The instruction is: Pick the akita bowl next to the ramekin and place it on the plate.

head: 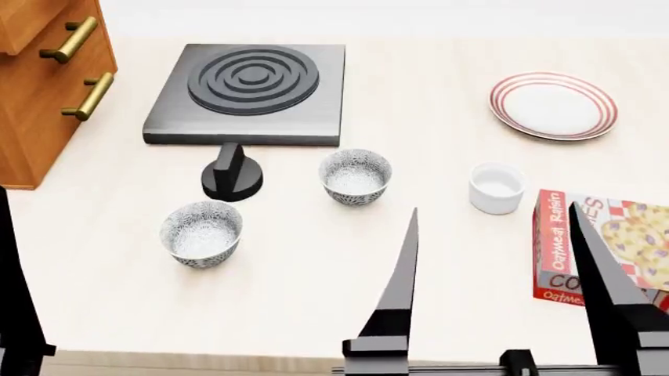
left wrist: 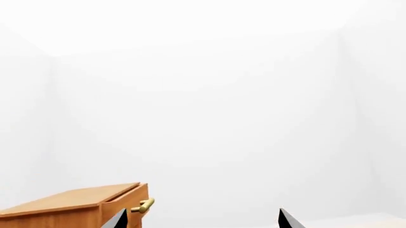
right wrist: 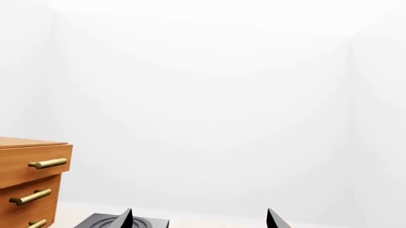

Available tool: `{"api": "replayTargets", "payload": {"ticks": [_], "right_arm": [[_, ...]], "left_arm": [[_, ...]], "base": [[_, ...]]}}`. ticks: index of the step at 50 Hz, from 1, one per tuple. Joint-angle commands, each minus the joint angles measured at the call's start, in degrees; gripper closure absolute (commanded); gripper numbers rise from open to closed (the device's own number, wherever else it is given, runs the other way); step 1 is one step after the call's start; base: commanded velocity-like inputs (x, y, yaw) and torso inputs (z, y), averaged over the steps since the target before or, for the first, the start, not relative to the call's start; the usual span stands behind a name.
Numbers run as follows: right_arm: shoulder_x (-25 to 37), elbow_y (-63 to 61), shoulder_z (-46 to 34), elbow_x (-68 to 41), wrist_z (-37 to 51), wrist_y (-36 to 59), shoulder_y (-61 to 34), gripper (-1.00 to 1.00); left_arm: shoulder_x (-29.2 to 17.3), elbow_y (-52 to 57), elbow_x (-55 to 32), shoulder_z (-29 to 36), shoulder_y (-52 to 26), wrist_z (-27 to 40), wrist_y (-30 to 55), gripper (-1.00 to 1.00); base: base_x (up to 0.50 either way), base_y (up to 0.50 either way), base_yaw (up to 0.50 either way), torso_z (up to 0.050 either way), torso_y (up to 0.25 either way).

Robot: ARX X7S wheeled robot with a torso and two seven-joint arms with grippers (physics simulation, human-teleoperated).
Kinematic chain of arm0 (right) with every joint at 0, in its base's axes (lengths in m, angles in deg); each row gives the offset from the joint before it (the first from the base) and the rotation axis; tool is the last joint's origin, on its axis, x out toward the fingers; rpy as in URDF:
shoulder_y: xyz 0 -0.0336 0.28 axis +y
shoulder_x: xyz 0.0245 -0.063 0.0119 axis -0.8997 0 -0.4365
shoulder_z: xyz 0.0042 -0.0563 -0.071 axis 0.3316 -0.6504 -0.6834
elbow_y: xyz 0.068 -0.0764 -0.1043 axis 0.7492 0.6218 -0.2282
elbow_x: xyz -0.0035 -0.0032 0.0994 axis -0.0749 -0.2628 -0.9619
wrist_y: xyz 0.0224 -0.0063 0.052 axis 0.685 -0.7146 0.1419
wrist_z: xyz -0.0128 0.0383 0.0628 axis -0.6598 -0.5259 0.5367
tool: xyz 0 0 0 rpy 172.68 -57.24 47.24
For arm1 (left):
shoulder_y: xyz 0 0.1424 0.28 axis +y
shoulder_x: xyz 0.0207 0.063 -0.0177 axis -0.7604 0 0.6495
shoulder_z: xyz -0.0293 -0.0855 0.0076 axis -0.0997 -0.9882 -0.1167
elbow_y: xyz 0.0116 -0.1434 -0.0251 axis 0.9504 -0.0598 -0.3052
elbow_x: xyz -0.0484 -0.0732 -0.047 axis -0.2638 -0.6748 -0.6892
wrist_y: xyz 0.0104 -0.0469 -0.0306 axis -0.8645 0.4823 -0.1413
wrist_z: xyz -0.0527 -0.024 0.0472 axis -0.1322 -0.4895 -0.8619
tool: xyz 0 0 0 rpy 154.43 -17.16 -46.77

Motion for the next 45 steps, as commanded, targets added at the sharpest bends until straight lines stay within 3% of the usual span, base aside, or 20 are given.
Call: {"api": "replayTargets", "payload": {"ticks": [1, 45], "right_arm": [[3.0, 0.4, -2.3, -1.5, 3.4, -2.9, -1.0, -1.00], [5.6, 1.6, -4.7, -2.4, 5.8, -6.7, -1.7, -1.00]], "left_arm": [[-3.0, -0.3, -1.0, 3.5, -2.4, 2.9, -3.0, -1.00], [-4.4, -1.0, -2.0, 6.9, -5.9, 4.7, -4.2, -1.00]], "base": [[0.09, 0.00, 0.00, 0.000, 0.000], [0.20, 0.00, 0.00, 0.000, 0.000]]}}
